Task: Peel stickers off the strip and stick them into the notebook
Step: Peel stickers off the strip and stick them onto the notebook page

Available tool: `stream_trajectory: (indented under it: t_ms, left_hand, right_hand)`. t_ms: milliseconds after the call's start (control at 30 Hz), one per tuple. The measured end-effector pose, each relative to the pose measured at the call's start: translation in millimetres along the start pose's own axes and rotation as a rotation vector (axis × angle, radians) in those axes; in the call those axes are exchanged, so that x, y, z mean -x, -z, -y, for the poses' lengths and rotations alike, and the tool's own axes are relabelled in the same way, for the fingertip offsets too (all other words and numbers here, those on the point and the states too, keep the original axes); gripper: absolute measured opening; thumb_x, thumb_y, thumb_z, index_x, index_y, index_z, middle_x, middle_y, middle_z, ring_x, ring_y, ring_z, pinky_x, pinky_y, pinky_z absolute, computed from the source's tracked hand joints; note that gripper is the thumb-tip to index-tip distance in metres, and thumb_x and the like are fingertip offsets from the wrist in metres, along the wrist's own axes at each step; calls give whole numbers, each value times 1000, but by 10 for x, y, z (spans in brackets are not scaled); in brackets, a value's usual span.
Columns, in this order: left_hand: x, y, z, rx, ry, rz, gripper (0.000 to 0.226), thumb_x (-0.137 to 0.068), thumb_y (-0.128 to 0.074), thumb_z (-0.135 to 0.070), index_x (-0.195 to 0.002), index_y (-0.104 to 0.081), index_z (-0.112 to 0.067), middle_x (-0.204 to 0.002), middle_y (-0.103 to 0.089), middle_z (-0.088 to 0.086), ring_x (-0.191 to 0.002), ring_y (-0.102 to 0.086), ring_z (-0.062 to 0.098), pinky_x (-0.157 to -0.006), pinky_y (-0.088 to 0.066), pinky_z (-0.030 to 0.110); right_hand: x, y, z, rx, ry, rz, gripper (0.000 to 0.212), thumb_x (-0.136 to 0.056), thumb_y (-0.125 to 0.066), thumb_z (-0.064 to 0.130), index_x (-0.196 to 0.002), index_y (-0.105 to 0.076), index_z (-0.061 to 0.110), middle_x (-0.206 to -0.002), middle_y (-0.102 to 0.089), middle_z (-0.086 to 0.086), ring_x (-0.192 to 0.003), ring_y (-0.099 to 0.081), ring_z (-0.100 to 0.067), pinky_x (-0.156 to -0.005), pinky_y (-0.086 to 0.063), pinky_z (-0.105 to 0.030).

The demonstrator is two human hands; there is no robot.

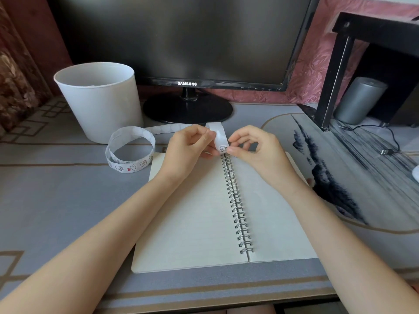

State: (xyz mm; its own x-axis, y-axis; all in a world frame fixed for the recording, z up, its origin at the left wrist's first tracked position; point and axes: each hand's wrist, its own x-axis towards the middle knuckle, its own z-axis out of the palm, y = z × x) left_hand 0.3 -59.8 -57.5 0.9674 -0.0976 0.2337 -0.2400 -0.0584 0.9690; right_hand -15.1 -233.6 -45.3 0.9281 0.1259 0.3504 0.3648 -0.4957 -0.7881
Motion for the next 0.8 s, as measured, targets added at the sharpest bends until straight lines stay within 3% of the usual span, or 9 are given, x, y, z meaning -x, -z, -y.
stream_trajectory:
  t_ms: [67, 200, 433, 600, 700, 800]
  left_hand:
    - [-2, 4, -14, 22, -4, 0, 14, -96, -55, -14, -90, -61, -3, -73, -71, 3, -66, -70, 15, -67, -57, 26]
    - [10, -6, -36, 43, -8, 18, 16, -97, -54, -13, -92, -60, 1, -82, -69, 19, -67, -69, 17, -64, -55, 24]
    - [25, -40, -70, 109, 41, 79, 27, -97, -53, -23, -84, -64, -1, -82, -67, 10, -71, -68, 18, -69, -58, 28]
    - [35, -45, -97, 128, 43, 82, 23, -96, -55, -18, -87, -63, 2, -83, -65, 19, -73, -69, 18, -69, -57, 25]
    - [51, -41, -73, 72, 11, 108, 9, -92, -60, -8, -86, -64, -4, -79, -69, 11, -73, -68, 15, -75, -58, 27]
    - [55, -40, -66, 74, -1, 111, 9, -92, -60, -6, -84, -63, -5, -74, -69, 5, -70, -68, 12, -75, -59, 27]
  right_hand:
    - [2, -7, -5, 0, 17, -20, 15, -76, -76, 18, -86, -65, 24, -82, -68, 6, -72, -53, -14, -68, -40, -18]
    - [10, -10, 12, 15, 43, -38, 12, -78, -74, 15, -86, -67, 21, -78, -66, 9, -68, -50, -11, -61, -35, -11]
    - [-2, 2, 54, -106, 72, -130, 18, -79, -73, 9, -84, -63, 23, -77, -66, 7, -69, -54, -7, -63, -37, -8]
    - [-6, -19, 48, -125, 72, -135, 21, -80, -72, 8, -82, -62, 26, -79, -67, 5, -75, -59, -19, -70, -43, -17]
    - [4, -16, 59, -94, 67, -121, 17, -81, -71, 9, -83, -64, 24, -78, -66, 6, -71, -58, -13, -68, -42, -15]
    - [33, -6, 103, -5, 67, -109, 6, -83, -69, 10, -88, -69, 13, -71, -61, 10, -53, -49, 1, -56, -35, -7]
